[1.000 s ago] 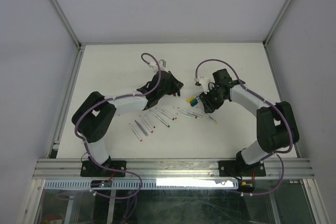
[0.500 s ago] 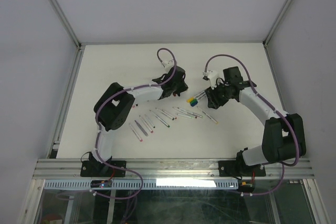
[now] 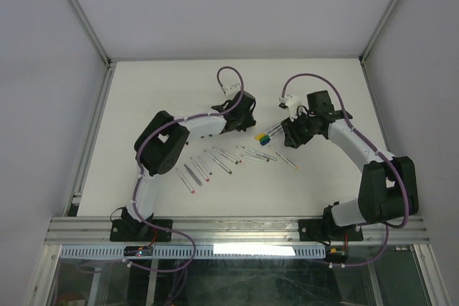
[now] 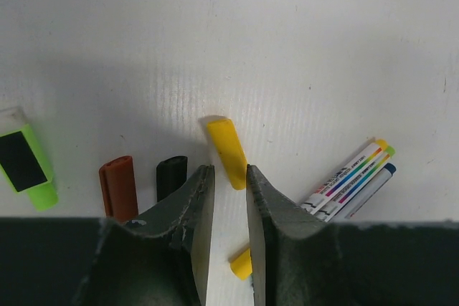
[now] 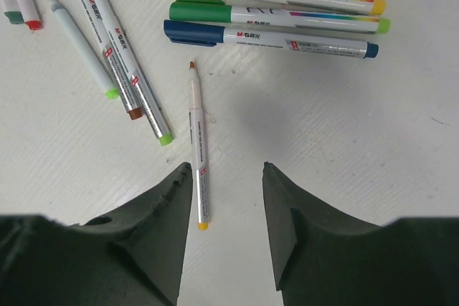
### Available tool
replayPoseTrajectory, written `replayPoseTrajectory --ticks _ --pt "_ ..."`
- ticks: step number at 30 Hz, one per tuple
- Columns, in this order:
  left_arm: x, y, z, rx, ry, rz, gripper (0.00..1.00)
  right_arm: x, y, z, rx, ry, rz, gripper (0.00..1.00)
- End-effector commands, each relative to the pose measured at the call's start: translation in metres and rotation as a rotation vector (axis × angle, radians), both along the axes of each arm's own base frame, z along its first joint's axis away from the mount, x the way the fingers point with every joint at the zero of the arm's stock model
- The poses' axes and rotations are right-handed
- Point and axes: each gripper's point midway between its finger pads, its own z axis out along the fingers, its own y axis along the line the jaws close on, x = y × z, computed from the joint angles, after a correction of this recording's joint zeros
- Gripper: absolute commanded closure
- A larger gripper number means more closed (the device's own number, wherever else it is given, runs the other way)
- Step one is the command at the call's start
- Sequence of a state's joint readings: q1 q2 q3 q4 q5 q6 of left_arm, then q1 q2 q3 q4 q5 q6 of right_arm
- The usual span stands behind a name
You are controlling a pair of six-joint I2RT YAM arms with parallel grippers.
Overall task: Open the pen caps
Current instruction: Place the pen cap at the center of the board.
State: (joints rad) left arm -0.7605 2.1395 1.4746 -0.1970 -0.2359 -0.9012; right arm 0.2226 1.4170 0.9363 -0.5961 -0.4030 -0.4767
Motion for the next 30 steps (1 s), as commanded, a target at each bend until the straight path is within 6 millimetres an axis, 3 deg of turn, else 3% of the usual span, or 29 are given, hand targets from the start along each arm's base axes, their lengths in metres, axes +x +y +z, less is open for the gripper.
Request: replayPoseTrajectory --ticks 1,6,13,21,27,30 --pt "0.006 -0.009 0.019 -0.017 -0.041 0.004 0.75 0.008 0.003 0.019 0.043 -0.072 -0.005 0.54" --pt "0.005 -0.015 0.042 -0.047 -0.069 -0.024 0.73 0.007 0.004 0.020 0.055 -0.073 -0.001 0.53" --pt "-0.004 -0.015 0.102 -0.108 -0.185 -0.068 0.71 0.004 0.012 0.034 0.127 -0.099 0.040 0.53" --pt "-0.029 0.015 0.167 -0.133 -0.436 -0.160 0.68 0.003 0.027 0.072 0.295 -0.141 0.210 0.50" --pt "-0.056 0.043 0.192 -0.059 -0.694 -0.313 0.34 0.013 0.038 0.090 0.301 -0.298 0.477 0.46" --pt "-0.069 0.057 0.205 -0.039 -0.819 -0.348 0.21 -0.001 0.038 0.072 0.233 -0.474 0.800 0.39"
